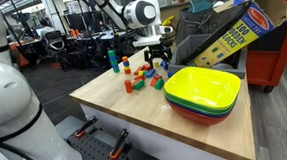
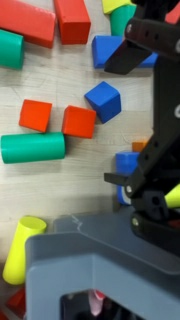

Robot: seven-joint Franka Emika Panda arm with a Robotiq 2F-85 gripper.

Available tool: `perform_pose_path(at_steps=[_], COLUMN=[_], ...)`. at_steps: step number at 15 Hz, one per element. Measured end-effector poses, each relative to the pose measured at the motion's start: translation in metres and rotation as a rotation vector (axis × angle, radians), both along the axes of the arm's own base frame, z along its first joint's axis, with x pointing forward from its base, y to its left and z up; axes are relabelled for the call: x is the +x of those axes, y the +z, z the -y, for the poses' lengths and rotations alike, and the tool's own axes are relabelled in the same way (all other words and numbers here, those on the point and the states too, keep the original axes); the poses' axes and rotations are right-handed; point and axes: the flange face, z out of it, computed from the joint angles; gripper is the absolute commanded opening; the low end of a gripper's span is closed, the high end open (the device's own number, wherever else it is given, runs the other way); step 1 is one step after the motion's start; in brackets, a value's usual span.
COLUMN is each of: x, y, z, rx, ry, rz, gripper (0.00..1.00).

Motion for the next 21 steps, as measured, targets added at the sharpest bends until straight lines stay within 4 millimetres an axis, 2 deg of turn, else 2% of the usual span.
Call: perform_pose_path(at_steps=[7, 20, 21], x=[-0.003, -0.006, -0.007], y=[-0.023, -0.042, -0.043], z=[0.000, 0.007, 0.009], rx=[0.001, -0.006, -0.006], ry=[-0.044, -0.116, -0.118], rz=[-0.038, -0.066, -0.068], gripper=[1.00, 0.99, 0.75])
